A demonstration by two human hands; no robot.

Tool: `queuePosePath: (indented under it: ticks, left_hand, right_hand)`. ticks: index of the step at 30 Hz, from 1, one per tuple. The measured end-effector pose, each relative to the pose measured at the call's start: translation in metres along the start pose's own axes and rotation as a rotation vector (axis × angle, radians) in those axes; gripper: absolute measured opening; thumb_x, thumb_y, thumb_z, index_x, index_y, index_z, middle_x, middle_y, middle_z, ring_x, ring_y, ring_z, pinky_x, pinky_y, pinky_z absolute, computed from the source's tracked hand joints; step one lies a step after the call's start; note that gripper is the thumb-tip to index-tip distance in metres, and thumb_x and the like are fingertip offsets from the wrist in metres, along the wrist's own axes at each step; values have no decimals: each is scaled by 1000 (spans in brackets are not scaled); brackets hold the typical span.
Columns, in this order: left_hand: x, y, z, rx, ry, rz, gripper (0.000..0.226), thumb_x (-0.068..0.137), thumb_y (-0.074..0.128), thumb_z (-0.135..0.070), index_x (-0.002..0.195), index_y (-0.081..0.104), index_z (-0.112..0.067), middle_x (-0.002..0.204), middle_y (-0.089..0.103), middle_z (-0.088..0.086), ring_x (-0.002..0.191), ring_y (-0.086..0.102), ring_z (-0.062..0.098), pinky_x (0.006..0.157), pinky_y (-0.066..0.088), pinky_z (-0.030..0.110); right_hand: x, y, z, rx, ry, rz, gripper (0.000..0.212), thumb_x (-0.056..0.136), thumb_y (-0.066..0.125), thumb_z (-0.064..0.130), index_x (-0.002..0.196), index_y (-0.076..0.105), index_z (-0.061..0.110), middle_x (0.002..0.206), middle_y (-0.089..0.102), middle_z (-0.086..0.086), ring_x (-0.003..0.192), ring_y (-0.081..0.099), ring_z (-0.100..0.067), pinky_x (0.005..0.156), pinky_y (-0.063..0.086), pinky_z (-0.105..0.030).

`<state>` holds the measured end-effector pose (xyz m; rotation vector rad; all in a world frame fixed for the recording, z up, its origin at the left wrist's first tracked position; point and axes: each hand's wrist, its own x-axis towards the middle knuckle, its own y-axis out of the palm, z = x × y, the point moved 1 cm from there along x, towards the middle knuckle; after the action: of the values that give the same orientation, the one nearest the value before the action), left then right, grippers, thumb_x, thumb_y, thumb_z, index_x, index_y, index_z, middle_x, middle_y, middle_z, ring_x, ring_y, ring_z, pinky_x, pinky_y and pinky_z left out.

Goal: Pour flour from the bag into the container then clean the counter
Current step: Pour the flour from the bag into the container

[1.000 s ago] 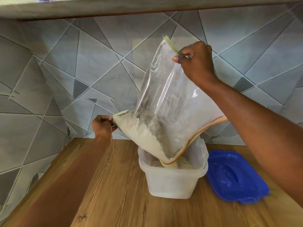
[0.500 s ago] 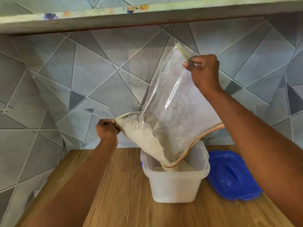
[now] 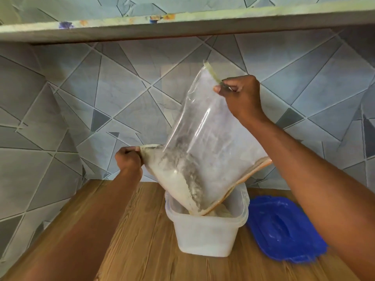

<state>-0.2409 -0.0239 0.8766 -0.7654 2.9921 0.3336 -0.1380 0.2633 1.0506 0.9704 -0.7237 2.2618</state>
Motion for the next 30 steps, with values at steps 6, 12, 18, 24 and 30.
queuePosePath:
  ticks: [6, 12, 18, 24, 30]
  left_hand:
    - [-2, -1, 0, -16, -52, -71, 39, 91, 41, 12, 72, 62, -15, 96, 69, 17, 87, 67, 33, 73, 64, 43]
    - [-3, 2, -9, -22, -17, -46, 39, 87, 37, 16, 71, 59, -13, 87, 65, 16, 74, 62, 30, 64, 61, 39]
    - [-1, 5, -9, -1, 8, -96, 43, 84, 34, 17, 69, 60, -15, 82, 64, 14, 74, 59, 31, 65, 58, 38]
    - [-2, 5, -11, -5, 28, -110, 39, 84, 39, 14, 70, 60, -15, 84, 66, 12, 78, 62, 31, 73, 63, 45]
    - [-2, 8, -17, 68, 93, -86, 26, 77, 51, 2, 66, 62, -19, 82, 69, 11, 78, 66, 36, 71, 62, 48]
  right_hand:
    - [-2, 3, -8, 29, -2, -46, 30, 85, 76, 23, 63, 63, 7, 58, 33, 14, 55, 34, -6, 55, 30, -24]
    - [1, 1, -11, 37, -9, -163, 32, 86, 72, 26, 71, 65, -2, 62, 43, 3, 62, 40, -13, 58, 41, -31]
    - [-4, -2, -8, -43, -43, -166, 22, 88, 73, 23, 73, 72, 6, 50, 39, 18, 58, 42, -14, 63, 45, -33]
    - [-5, -1, 2, -61, -129, -169, 19, 90, 70, 14, 74, 76, 8, 59, 50, 29, 52, 49, 8, 59, 32, -9]
    - [2, 3, 5, -98, -148, -114, 30, 89, 71, 24, 65, 67, 5, 58, 48, 20, 51, 40, -7, 57, 36, -26]
